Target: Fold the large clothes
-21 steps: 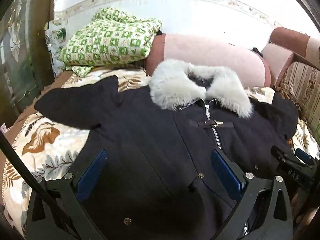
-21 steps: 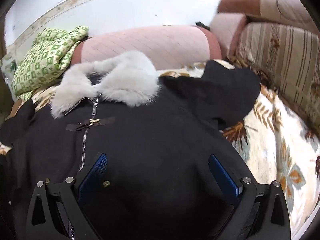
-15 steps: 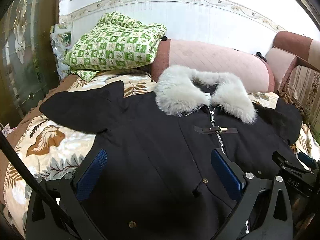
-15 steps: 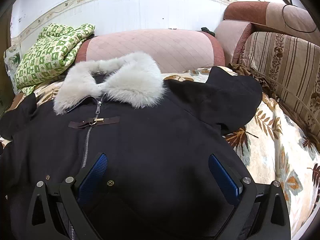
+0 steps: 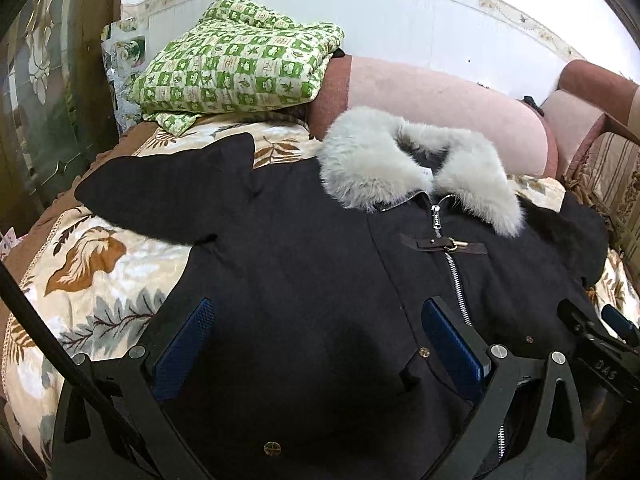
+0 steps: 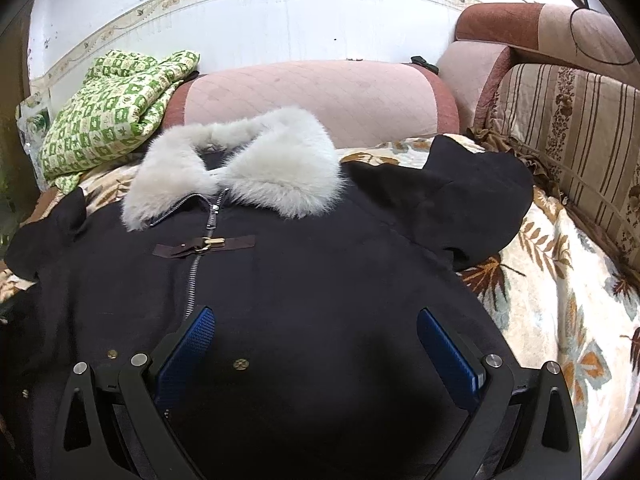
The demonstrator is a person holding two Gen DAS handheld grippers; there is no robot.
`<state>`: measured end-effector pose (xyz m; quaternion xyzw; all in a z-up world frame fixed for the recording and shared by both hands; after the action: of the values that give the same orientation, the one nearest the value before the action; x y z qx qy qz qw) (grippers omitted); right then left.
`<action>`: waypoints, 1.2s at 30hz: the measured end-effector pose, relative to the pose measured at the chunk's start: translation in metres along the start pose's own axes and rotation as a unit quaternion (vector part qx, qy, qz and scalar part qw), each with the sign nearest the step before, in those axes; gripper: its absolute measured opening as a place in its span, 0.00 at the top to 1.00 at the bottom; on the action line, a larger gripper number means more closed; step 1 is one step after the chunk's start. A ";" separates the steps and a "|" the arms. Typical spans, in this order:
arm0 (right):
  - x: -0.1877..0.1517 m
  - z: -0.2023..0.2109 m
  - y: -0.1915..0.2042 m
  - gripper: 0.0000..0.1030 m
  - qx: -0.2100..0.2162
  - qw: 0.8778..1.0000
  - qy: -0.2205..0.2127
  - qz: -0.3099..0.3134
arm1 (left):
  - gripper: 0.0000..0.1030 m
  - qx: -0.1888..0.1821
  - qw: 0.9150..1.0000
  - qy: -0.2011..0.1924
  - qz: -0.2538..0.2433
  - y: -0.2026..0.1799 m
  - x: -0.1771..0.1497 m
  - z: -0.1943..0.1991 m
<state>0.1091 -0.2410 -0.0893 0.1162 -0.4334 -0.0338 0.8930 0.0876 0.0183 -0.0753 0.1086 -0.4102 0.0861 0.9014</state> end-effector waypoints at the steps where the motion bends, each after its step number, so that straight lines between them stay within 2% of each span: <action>1: 0.000 0.001 0.001 0.01 0.006 1.000 0.000 -0.004 | 0.00 -0.002 1.000 0.002 0.001 0.000 0.000 0.000; 6: 0.003 0.004 0.008 0.01 0.020 1.000 -0.004 -0.011 | 0.00 -0.003 1.000 0.016 0.012 0.007 0.004 -0.002; 8: 0.006 0.005 0.009 0.01 0.027 1.000 -0.008 -0.013 | 0.00 -0.009 0.999 0.027 0.031 0.017 0.007 -0.004; 10: 0.007 0.004 0.011 0.01 0.031 0.999 -0.009 -0.016 | 0.00 0.003 0.998 0.029 0.052 0.034 0.012 -0.005; 15: 0.005 -0.001 0.010 0.01 0.040 0.999 0.000 -0.026 | 0.00 0.059 0.993 0.026 0.101 0.092 0.027 -0.012; 18: 0.003 -0.002 0.011 0.01 0.049 0.998 0.006 -0.033 | 0.00 0.069 0.991 0.039 0.111 0.126 0.034 -0.023; 22: 0.003 -0.003 0.012 0.01 0.052 0.998 0.007 -0.036 | 0.00 0.095 0.990 0.056 0.088 0.175 0.051 -0.050; 23: 0.002 -0.004 0.012 0.01 0.054 0.998 0.010 -0.039 | 0.01 0.099 0.989 0.062 0.093 0.189 0.056 -0.060; 24: 0.001 -0.006 0.012 0.01 0.054 0.998 0.012 -0.042 | 0.07 0.099 0.987 0.074 0.103 0.205 0.060 -0.072; 25: 0.000 -0.009 0.012 0.01 0.056 0.997 0.017 -0.045 | 0.17 0.094 0.985 0.091 0.114 0.221 0.063 -0.086; 27: -0.004 -0.015 0.013 0.01 0.059 0.997 0.028 -0.049 | 0.28 0.076 0.979 0.125 0.146 0.249 0.068 -0.116; 29: -0.007 -0.021 0.014 0.01 0.060 0.996 0.039 -0.049 | 0.30 0.054 0.969 0.145 0.194 0.282 0.075 -0.148; 33: -0.016 -0.032 0.014 0.01 0.062 0.995 0.060 -0.048 | 0.30 0.051 0.951 0.160 0.260 0.332 0.082 -0.199; 35: -0.019 -0.037 0.014 0.01 0.063 0.994 0.070 -0.048 | 0.30 0.043 0.943 0.171 0.283 0.341 0.080 -0.217; 36: -0.021 -0.040 0.013 0.01 0.063 0.994 0.074 -0.048 | 0.30 0.028 0.937 0.178 0.298 0.343 0.080 -0.226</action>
<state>0.1266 -0.2175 -0.1257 0.1956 -0.3610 -0.0404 0.9109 0.2183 0.4140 -0.1164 -0.0106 -0.2538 0.3803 0.8893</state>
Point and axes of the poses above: each gripper's, at about its wrist camera, not at the fingertips, and z roughly against the way its jaws point, y to its left, x to its top, the point moved 10 cm from there along -z, roughly the way its jaws point, and after that the axes turned 14 degrees about x, right-handed, at the moved point
